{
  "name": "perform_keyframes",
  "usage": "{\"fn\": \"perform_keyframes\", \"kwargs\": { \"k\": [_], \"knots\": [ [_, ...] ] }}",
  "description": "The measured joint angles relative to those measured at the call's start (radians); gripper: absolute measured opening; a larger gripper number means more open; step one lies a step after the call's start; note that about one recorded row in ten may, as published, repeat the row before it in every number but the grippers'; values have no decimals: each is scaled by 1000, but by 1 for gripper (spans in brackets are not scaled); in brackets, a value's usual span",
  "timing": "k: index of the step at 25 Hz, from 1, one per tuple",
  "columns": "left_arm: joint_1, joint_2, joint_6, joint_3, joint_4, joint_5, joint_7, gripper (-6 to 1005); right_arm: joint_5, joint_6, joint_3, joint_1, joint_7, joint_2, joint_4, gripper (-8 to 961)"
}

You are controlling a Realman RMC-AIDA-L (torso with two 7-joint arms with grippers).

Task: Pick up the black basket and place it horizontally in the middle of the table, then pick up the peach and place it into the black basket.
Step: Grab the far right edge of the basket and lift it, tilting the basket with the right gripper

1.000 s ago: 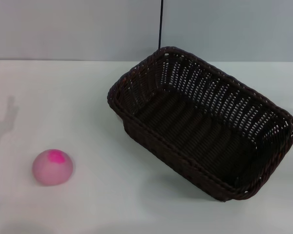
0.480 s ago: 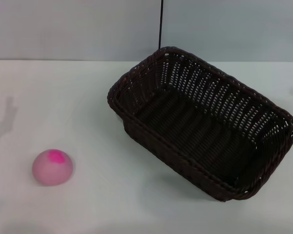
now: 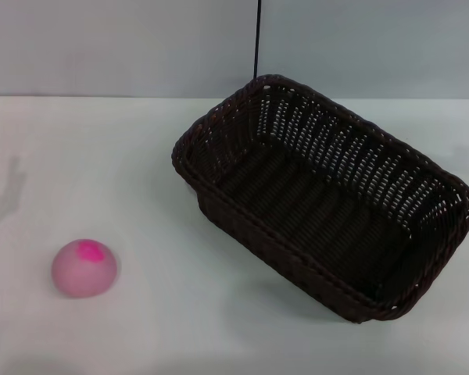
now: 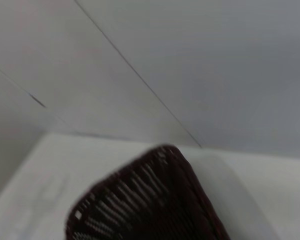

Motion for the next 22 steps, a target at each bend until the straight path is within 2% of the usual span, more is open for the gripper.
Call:
{"fn": "perform_keyframes", "kwargs": {
  "k": [3,7,12,22],
  "knots": [
    [0,0,-4,0,0,0,-1,809,-63,-15,-18,36,21,-8,2,723],
    [3,0,-18,0,0,0,-1,809,-189,-33,-97,95,47,-15,9,795],
    [8,-1,-29,0,0,0,-1,809,-232,-31,-172,103,57,-12,48,797],
    [-3,-2,-47,0,0,1,-1,810,-248,31,-229,81,57,3,143,796]
  ]
}}
